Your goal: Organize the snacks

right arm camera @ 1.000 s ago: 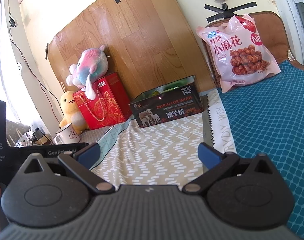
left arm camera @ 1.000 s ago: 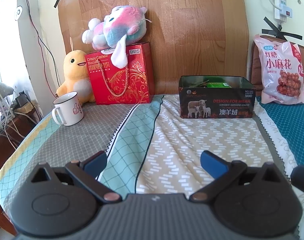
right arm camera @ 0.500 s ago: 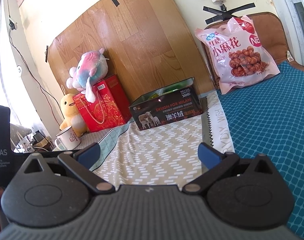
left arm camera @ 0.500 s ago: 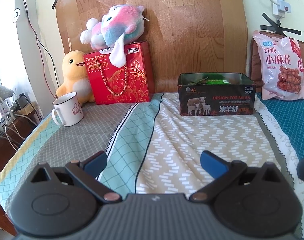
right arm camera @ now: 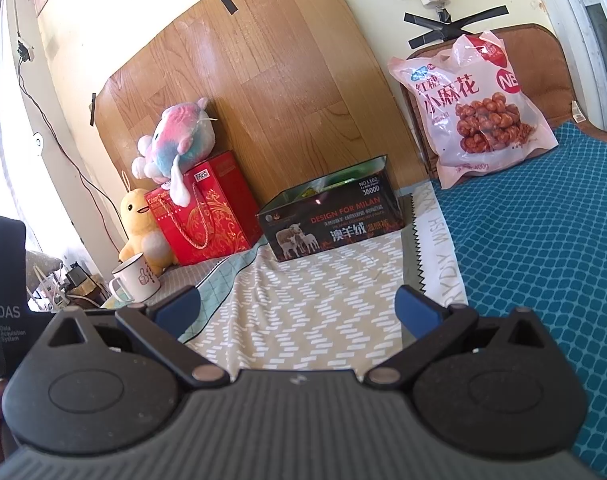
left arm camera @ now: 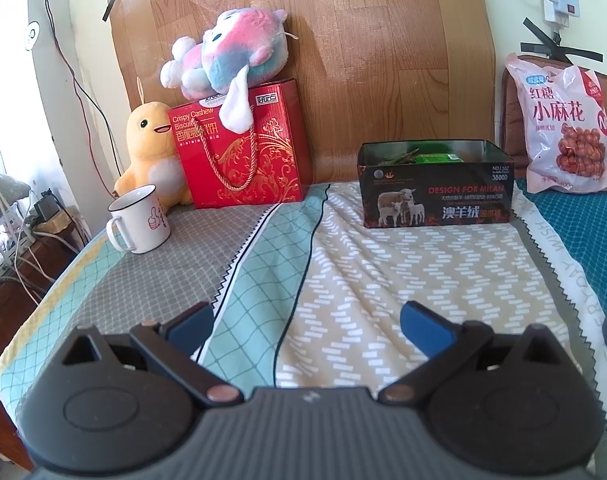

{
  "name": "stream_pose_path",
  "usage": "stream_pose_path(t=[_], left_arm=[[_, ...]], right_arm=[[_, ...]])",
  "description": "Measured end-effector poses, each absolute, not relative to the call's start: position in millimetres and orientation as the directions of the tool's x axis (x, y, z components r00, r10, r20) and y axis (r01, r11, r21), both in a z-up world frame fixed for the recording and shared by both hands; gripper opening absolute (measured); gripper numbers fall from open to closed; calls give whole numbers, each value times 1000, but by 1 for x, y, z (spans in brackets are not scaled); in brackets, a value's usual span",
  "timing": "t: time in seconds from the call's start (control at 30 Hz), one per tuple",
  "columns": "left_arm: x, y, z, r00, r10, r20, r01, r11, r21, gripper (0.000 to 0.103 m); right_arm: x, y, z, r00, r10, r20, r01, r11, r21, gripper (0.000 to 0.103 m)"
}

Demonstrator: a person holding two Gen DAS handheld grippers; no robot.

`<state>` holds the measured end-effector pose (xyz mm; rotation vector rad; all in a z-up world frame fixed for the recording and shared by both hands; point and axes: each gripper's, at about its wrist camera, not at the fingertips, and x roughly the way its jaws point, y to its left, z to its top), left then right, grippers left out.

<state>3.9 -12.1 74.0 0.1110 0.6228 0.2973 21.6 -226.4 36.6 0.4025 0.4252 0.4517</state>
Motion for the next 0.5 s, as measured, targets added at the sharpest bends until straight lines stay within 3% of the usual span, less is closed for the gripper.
stream_pose_path(t=[0.5], left_arm=[[6, -11, 72, 764, 329, -555, -251, 944, 213, 103]], right_arm=[[23, -227, 36, 815, 494, -302, -329, 825, 460, 103]])
